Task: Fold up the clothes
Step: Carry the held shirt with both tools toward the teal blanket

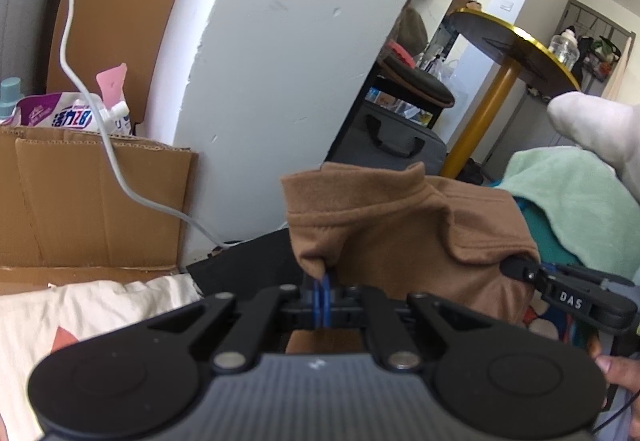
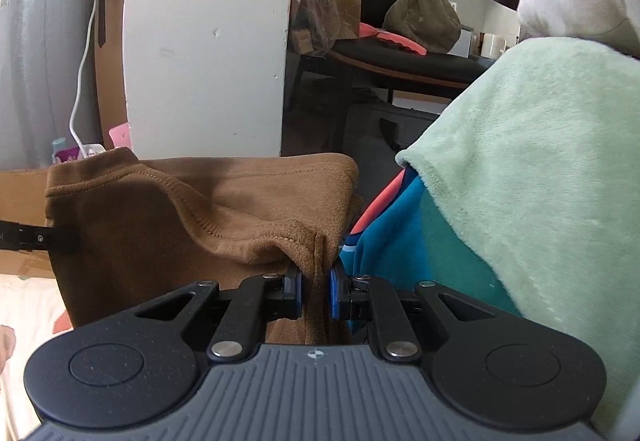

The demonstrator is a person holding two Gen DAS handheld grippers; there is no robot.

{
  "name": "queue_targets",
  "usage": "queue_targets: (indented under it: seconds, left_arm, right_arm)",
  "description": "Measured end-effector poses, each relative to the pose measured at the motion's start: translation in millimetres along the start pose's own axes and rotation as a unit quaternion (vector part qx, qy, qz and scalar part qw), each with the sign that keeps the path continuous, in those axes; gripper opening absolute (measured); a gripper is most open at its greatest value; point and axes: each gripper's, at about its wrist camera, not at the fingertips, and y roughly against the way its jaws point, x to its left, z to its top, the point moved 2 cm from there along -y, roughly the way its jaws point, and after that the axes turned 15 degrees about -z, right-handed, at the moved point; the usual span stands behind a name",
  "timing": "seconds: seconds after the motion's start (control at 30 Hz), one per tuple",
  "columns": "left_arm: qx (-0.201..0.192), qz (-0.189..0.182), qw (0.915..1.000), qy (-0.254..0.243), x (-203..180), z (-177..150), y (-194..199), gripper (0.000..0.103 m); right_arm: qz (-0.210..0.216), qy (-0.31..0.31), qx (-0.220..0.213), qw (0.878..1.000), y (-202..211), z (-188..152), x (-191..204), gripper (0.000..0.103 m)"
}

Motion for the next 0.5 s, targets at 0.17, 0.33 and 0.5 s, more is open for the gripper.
queue_targets:
  seconds: [0.17, 0.33, 0.5]
  left_arm:
    - [0.008, 0.006, 0.9999, -0.008, 14.7, 3.6, -13.7, 0.002]
    - [0.012, 0.009, 0.9998, 0.010, 37.7, 3.9, -30.8, 0.002]
    - [0.017, 0.020, 0.9991, 0.032, 62.4, 2.8, -51.2, 0.002]
  right_arm:
    - [-0.003, 0.010, -0.003, 1.000, -16.9, 2.3, 7.0, 0.012]
    - [-0.006, 0.019, -0.003, 1.000, -37.6, 2.5, 14.9, 0.013]
    - [-0.004, 0.026, -0.002, 1.000, -69.6, -9.1, 26.9, 0.013]
